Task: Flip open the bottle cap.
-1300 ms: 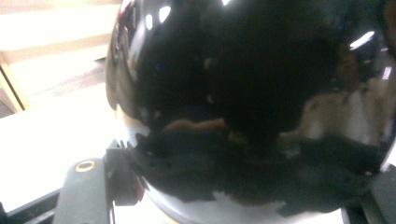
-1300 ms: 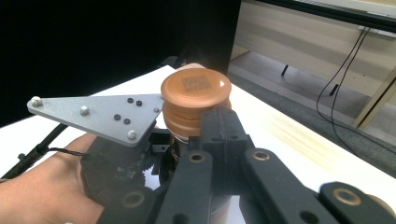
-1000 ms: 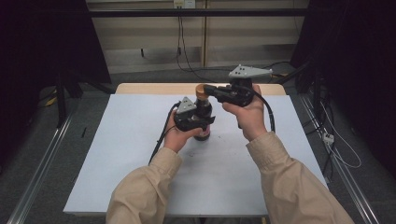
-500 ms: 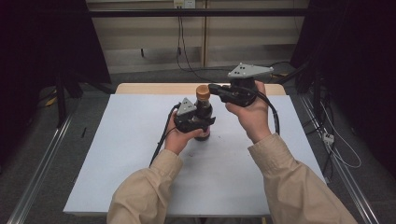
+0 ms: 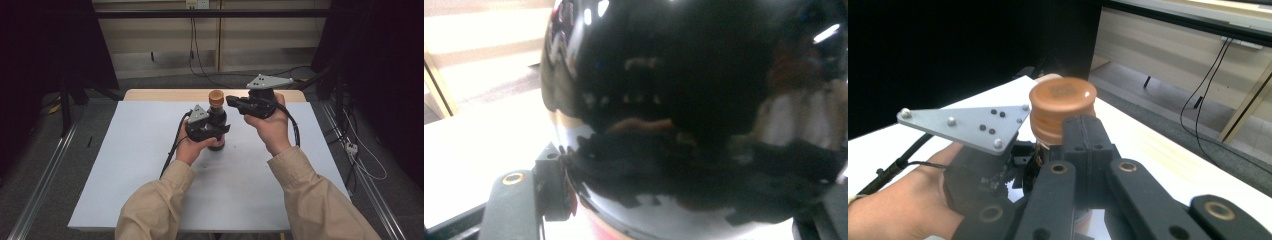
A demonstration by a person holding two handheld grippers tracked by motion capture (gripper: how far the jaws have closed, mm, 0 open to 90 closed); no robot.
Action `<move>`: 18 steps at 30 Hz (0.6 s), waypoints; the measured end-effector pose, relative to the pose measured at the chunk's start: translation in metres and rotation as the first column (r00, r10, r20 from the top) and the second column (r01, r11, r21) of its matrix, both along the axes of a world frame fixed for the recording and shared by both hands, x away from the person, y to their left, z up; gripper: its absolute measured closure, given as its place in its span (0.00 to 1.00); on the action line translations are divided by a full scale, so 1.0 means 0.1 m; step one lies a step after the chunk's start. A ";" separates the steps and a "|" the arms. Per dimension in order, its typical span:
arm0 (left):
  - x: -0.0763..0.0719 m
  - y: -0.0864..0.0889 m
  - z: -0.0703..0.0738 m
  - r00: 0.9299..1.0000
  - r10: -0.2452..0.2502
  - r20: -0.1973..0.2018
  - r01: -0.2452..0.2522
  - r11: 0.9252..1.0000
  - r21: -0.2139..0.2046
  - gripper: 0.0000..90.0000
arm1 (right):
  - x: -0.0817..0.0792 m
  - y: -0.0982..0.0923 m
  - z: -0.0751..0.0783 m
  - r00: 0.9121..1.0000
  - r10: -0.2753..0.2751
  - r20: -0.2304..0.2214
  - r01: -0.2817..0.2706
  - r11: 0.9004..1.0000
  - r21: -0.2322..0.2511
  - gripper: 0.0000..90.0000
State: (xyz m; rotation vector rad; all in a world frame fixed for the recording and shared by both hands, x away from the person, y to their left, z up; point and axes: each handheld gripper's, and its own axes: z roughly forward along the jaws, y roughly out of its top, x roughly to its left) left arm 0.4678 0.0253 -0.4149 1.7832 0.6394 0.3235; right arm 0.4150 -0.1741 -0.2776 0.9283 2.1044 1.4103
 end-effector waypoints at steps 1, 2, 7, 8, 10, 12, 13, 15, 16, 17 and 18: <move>0.00 0.00 0.00 1.000 0.000 0.000 0.000 1.000 -0.001 0.33 | 0.01 0.00 -0.02 1.000 -0.002 -0.004 0.002 1.000 0.004 1.00; 0.00 0.00 0.00 1.000 0.001 -0.001 -0.001 1.000 -0.004 0.33 | 0.01 0.00 -0.03 1.000 -0.003 -0.007 0.003 1.000 0.006 1.00; 0.00 0.00 -0.01 1.000 0.004 -0.003 -0.004 1.000 -0.007 0.33 | 0.03 -0.01 -0.09 1.000 -0.004 -0.022 0.004 1.000 0.014 1.00; 0.00 0.00 -0.01 1.000 0.004 -0.003 -0.004 1.000 -0.008 0.33 | 0.03 0.00 -0.09 1.000 -0.002 -0.023 0.002 1.000 0.013 1.00; 0.00 0.00 -0.01 1.000 0.001 -0.001 -0.001 1.000 -0.005 0.33 | 0.03 0.01 -0.10 1.000 0.000 -0.024 0.000 1.000 0.010 1.00; 0.00 0.00 -0.01 1.000 0.001 -0.001 -0.001 1.000 -0.005 0.33 | 0.04 0.02 -0.11 1.000 0.003 -0.025 -0.003 1.000 0.008 1.00; 0.00 0.00 -0.01 1.000 0.001 -0.001 -0.001 1.000 -0.006 0.33 | 0.04 0.03 -0.11 1.000 0.004 -0.027 -0.004 1.000 0.006 1.00; 0.00 0.00 -0.01 1.000 -0.002 0.001 0.002 1.000 -0.003 0.33 | 0.05 0.04 -0.12 1.000 0.006 -0.029 -0.006 1.000 0.002 1.00; 0.00 0.00 -0.01 1.000 -0.002 0.004 0.002 1.000 -0.001 0.33 | 0.06 0.04 -0.13 1.000 0.006 -0.029 -0.006 1.000 -0.001 1.00; 0.00 0.00 -0.01 1.000 -0.002 0.003 0.002 1.000 -0.001 0.33 | 0.06 0.04 -0.13 1.000 0.005 -0.030 -0.005 1.000 -0.003 1.00; 0.00 0.00 -0.01 1.000 -0.002 0.002 0.002 1.000 -0.003 0.33 | 0.07 0.04 -0.13 0.999 0.001 -0.032 -0.001 1.000 -0.004 1.00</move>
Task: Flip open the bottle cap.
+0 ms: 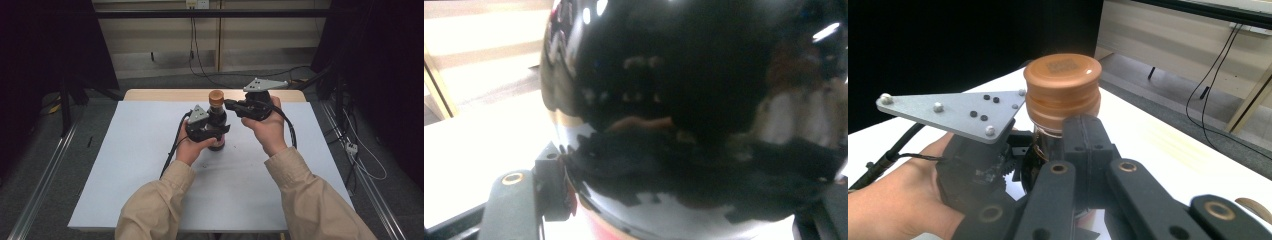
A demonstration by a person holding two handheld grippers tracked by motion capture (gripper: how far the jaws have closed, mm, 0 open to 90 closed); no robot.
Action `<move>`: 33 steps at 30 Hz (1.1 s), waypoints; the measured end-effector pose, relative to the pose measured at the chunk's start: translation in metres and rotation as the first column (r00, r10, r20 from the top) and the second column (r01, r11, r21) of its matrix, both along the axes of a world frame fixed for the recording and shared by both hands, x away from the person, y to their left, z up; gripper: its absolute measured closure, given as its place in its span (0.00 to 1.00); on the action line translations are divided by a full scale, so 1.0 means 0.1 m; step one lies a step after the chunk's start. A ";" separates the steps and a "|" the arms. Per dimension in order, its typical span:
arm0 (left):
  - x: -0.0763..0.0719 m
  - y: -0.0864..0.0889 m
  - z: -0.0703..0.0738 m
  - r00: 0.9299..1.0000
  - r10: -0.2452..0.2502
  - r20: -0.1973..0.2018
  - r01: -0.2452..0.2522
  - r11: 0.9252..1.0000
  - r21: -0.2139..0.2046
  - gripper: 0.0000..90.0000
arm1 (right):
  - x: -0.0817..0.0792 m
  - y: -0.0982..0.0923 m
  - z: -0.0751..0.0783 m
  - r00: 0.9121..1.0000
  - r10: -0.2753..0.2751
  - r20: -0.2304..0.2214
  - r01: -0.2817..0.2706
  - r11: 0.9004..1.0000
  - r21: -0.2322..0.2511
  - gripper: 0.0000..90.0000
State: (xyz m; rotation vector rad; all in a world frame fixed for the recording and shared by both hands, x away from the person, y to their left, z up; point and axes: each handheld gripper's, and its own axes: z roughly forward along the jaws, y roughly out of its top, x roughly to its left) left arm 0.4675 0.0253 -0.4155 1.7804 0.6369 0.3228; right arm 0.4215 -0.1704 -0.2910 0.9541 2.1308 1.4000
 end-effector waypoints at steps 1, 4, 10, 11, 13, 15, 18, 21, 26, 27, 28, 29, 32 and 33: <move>0.00 0.00 0.00 1.000 0.000 0.001 0.000 1.000 0.000 0.33 | 0.01 0.00 0.00 1.000 -0.002 -0.001 0.002 1.000 0.001 1.00; 0.00 0.00 0.00 1.000 0.001 0.000 -0.001 1.000 -0.002 0.33 | 0.02 -0.01 -0.01 1.000 -0.006 -0.004 0.006 1.000 0.000 1.00; -0.01 0.00 0.00 1.000 0.000 0.007 0.000 1.000 0.005 0.33 | 0.04 -0.02 -0.02 1.000 -0.011 -0.008 0.011 1.000 0.010 1.00; -0.01 0.00 0.00 1.000 0.001 0.007 -0.001 1.000 0.005 0.33 | 0.05 -0.02 -0.02 1.000 -0.009 -0.006 0.009 1.000 0.016 1.00; -0.01 0.00 0.00 1.000 0.000 0.007 0.000 1.000 0.005 0.33 | 0.04 -0.02 -0.01 1.000 -0.007 -0.004 0.007 1.000 0.011 1.00; -0.01 0.00 0.00 1.000 0.002 0.010 -0.002 1.000 0.007 0.33 | 0.04 -0.02 -0.01 1.000 -0.006 -0.004 0.006 1.000 0.014 1.00; -0.02 -0.01 -0.01 1.000 0.022 0.014 -0.022 1.000 -0.005 0.33 | 0.04 -0.02 0.00 1.000 0.001 -0.004 -0.001 1.000 0.020 1.00; -0.02 -0.01 -0.01 1.000 0.023 0.013 -0.023 1.000 -0.007 0.33 | 0.04 -0.02 0.02 1.000 0.008 -0.007 -0.008 1.000 0.020 1.00; -0.02 -0.01 -0.01 1.000 0.022 0.015 -0.022 1.000 -0.007 0.33 | 0.05 -0.01 0.05 1.000 0.015 -0.010 -0.015 0.999 0.028 1.00; -0.02 -0.01 -0.01 1.000 0.024 0.015 -0.023 1.000 -0.005 0.33 | 0.05 -0.01 0.05 1.000 0.016 -0.012 -0.016 0.999 0.029 1.00; -0.02 -0.01 -0.01 1.000 0.023 0.015 -0.023 1.000 -0.006 0.33 | 0.05 -0.01 0.06 1.000 0.016 -0.013 -0.016 1.000 0.027 1.00; -0.02 -0.01 -0.01 1.000 0.023 0.015 -0.023 1.000 -0.006 0.33 | 0.05 -0.01 0.06 1.000 0.017 -0.014 -0.016 1.000 0.027 1.00; -0.02 -0.01 -0.01 1.000 0.025 0.014 -0.025 1.000 -0.006 0.33 | 0.05 -0.01 0.06 1.000 0.018 -0.017 -0.018 0.999 0.029 1.00; -0.02 -0.01 -0.01 1.000 0.022 0.015 -0.022 1.000 -0.005 0.33 | 0.05 -0.01 0.06 1.000 0.018 -0.017 -0.018 0.999 0.029 1.00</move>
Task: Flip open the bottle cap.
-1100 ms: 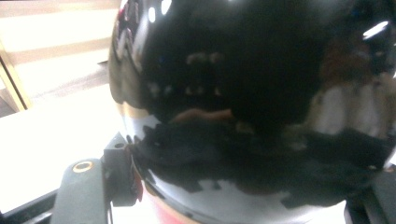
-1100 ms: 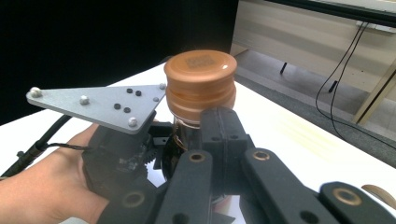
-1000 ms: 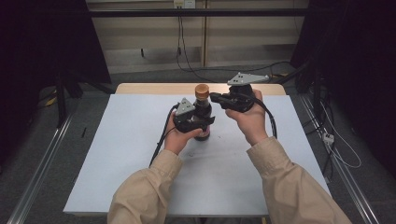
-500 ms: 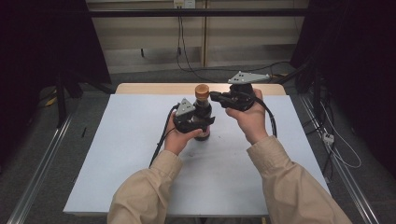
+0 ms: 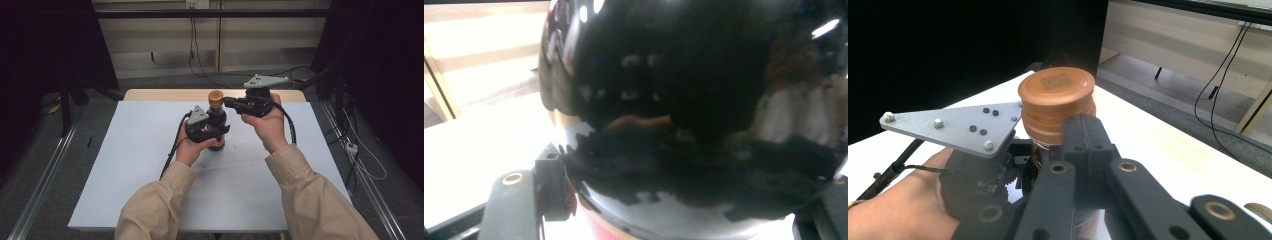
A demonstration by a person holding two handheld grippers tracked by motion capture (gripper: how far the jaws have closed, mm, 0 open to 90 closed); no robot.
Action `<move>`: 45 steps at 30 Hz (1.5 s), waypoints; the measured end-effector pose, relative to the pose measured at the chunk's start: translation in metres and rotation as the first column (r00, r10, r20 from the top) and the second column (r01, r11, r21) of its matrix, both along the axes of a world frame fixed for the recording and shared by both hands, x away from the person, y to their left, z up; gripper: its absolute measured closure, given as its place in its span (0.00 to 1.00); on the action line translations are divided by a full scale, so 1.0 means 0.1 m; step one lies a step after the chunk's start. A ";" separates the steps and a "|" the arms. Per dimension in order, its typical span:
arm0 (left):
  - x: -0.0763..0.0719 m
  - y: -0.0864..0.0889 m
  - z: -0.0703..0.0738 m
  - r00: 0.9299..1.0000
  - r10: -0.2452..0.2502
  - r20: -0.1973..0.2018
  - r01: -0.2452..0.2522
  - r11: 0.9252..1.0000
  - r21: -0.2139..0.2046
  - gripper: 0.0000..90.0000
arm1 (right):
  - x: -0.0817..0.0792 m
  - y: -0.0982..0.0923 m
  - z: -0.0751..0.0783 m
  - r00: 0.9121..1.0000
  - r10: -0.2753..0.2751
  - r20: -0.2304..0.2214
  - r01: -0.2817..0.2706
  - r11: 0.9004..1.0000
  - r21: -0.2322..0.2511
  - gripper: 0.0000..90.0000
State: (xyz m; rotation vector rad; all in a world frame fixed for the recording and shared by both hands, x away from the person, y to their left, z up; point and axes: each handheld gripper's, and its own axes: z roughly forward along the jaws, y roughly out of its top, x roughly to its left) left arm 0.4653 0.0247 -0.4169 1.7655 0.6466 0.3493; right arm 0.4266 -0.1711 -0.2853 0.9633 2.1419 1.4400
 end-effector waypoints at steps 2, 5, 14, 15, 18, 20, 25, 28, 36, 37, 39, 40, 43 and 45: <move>0.00 0.00 0.00 1.000 0.000 -0.001 0.000 1.000 -0.001 0.33 | 0.00 0.00 0.00 1.000 -0.001 0.000 0.001 1.000 0.001 1.00; 0.00 0.00 0.00 1.000 -0.001 -0.001 0.001 1.000 0.000 0.33 | 0.01 0.01 0.01 1.000 0.002 -0.001 -0.002 1.000 -0.004 1.00; -0.01 0.01 -0.01 1.000 0.002 0.005 -0.001 1.000 -0.009 0.33 | 0.01 0.01 0.04 1.000 0.004 0.000 -0.004 1.000 0.000 1.00; -0.01 0.01 -0.01 1.000 0.002 0.004 -0.002 1.000 -0.008 0.33 | 0.01 0.01 0.05 1.000 0.006 0.000 -0.006 1.000 -0.002 1.00; -0.01 0.01 -0.01 1.000 0.003 0.004 -0.003 1.000 -0.008 0.33 | 0.01 0.01 0.06 1.000 0.008 0.001 -0.008 1.000 -0.002 1.00; -0.01 0.01 -0.01 1.000 0.005 0.004 -0.005 1.000 -0.009 0.33 | 0.01 0.01 0.06 1.000 0.007 0.001 -0.007 1.000 0.004 1.00; -0.01 0.01 -0.01 1.000 -0.003 0.002 0.003 1.000 -0.006 0.33 | 0.01 0.02 0.06 1.000 0.020 -0.001 -0.020 1.000 0.005 1.00; 0.00 0.02 -0.01 1.000 -0.005 -0.001 0.005 1.000 -0.004 0.33 | 0.00 0.04 0.06 1.000 0.023 0.003 -0.023 1.000 -0.005 1.00; -0.01 0.01 -0.02 1.000 0.006 0.003 -0.006 1.000 -0.009 0.33 | 0.00 0.05 0.08 1.000 0.021 0.008 -0.021 1.000 0.006 1.00; 0.00 0.01 -0.02 1.000 0.006 0.003 -0.006 1.000 -0.009 0.33 | 0.01 0.05 0.08 1.000 0.022 0.009 -0.022 1.000 0.005 1.00; 0.00 0.01 -0.02 1.000 0.005 0.003 -0.005 1.000 -0.010 0.33 | 0.01 0.05 0.08 1.000 0.020 0.010 -0.021 1.000 0.005 1.00; 0.00 0.01 -0.02 1.000 0.006 0.003 -0.006 1.000 -0.010 0.33 | 0.01 0.04 0.09 1.000 0.020 0.010 -0.021 1.000 0.008 1.00; 0.00 0.01 -0.02 1.000 0.007 0.004 -0.006 1.000 -0.011 0.33 | 0.01 0.04 0.09 1.000 0.020 0.012 -0.020 1.000 0.007 1.00; 0.00 0.01 -0.02 1.000 0.006 0.003 -0.006 1.000 -0.012 0.33 | 0.01 0.05 0.09 1.000 0.020 0.013 -0.020 1.000 0.009 1.00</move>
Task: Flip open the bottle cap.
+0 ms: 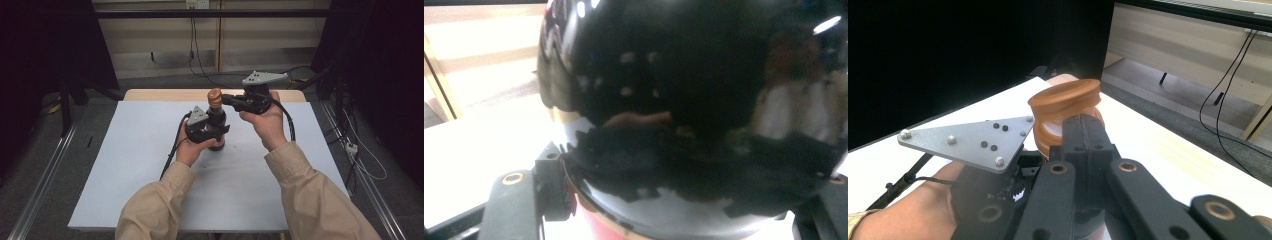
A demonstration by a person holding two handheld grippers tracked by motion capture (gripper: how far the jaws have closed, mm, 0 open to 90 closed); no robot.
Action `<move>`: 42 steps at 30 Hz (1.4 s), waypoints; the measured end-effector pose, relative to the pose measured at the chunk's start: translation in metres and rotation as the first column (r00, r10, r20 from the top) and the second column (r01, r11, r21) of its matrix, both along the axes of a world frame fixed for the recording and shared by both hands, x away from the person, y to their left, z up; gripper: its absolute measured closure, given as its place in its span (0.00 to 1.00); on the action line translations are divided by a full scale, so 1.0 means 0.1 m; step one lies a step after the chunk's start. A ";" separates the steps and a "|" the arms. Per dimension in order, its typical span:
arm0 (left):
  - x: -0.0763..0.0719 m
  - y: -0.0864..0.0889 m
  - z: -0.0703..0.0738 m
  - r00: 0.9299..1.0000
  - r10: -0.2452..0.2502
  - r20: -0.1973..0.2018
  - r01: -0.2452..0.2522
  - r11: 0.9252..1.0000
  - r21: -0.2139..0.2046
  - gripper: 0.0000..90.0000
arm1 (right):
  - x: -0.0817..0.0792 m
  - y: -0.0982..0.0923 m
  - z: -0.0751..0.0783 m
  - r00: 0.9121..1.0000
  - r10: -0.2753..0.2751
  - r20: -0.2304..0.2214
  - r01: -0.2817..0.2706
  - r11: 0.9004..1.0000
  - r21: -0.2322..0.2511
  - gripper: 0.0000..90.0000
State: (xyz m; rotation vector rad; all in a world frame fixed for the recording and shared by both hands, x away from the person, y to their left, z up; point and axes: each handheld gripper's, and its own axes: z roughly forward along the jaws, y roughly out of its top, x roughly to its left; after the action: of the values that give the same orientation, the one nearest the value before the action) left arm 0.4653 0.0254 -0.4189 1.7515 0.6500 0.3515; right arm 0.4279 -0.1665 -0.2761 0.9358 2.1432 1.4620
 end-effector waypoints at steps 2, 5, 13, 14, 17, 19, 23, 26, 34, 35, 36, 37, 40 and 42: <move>0.00 0.00 0.00 1.000 0.000 -0.001 0.000 1.000 -0.001 0.33 | 0.00 0.00 0.00 1.000 0.001 -0.001 -0.001 1.000 0.000 1.00; 0.00 0.00 0.00 1.000 -0.001 -0.001 0.001 1.000 -0.001 0.33 | 0.01 0.01 0.01 1.000 0.001 0.000 -0.001 1.000 0.002 1.00; 0.01 0.00 0.00 1.000 0.002 -0.001 -0.002 1.000 -0.001 0.33 | 0.01 0.02 0.03 1.000 -0.001 0.002 0.001 1.000 0.001 1.00; 0.01 0.00 0.00 1.000 0.002 -0.001 -0.002 1.000 -0.001 0.33 | 0.01 0.02 0.03 1.000 -0.002 0.002 0.002 1.000 0.000 1.00; 0.01 0.00 0.00 1.000 0.003 -0.002 -0.003 1.000 -0.003 0.33 | 0.02 0.02 0.04 1.000 -0.002 0.004 0.002 1.000 0.000 1.00; 0.01 0.00 0.00 1.000 0.001 -0.002 -0.001 1.000 0.000 0.33 | 0.01 0.03 0.04 1.000 -0.003 0.005 0.003 1.000 -0.001 1.00; 0.00 0.00 0.00 1.000 0.000 0.001 0.000 1.000 0.003 0.33 | 0.01 0.04 0.06 1.000 -0.001 0.009 0.001 1.000 0.002 1.00; 0.00 0.01 0.00 1.000 0.000 -0.001 0.000 1.000 0.004 0.33 | 0.02 0.05 0.07 1.000 0.002 0.009 -0.002 1.000 0.002 1.00; 0.00 0.00 0.00 1.000 0.001 0.001 -0.001 1.000 0.004 0.33 | 0.02 0.05 0.07 1.000 -0.001 0.010 0.001 1.000 -0.005 1.00; 0.00 0.00 0.00 1.000 0.001 0.001 -0.001 1.000 0.004 0.33 | 0.01 0.05 0.07 1.000 -0.001 0.010 0.001 1.000 -0.008 1.00; 0.00 0.00 0.00 1.000 0.002 0.002 -0.002 1.000 0.003 0.33 | 0.01 0.05 0.07 1.000 -0.001 0.010 0.001 1.000 -0.009 1.00; 0.00 0.00 0.00 1.000 0.002 0.002 -0.002 1.000 0.002 0.33 | 0.01 0.06 0.07 1.000 -0.002 0.010 0.002 1.000 -0.008 1.00; 0.00 0.00 0.00 1.000 0.003 0.001 -0.003 1.000 0.004 0.33 | 0.01 0.06 0.08 1.000 -0.003 0.010 0.003 1.000 -0.007 1.00; -0.01 0.00 0.00 1.000 0.003 0.001 -0.003 1.000 0.005 0.33 | 0.01 0.06 0.08 1.000 -0.003 0.008 0.003 1.000 -0.005 1.00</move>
State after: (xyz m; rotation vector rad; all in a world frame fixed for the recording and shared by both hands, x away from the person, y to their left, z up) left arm 0.4648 0.0252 -0.4191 1.7548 0.6522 0.3562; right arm 0.4287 -0.1608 -0.2685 0.9288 2.1383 1.4557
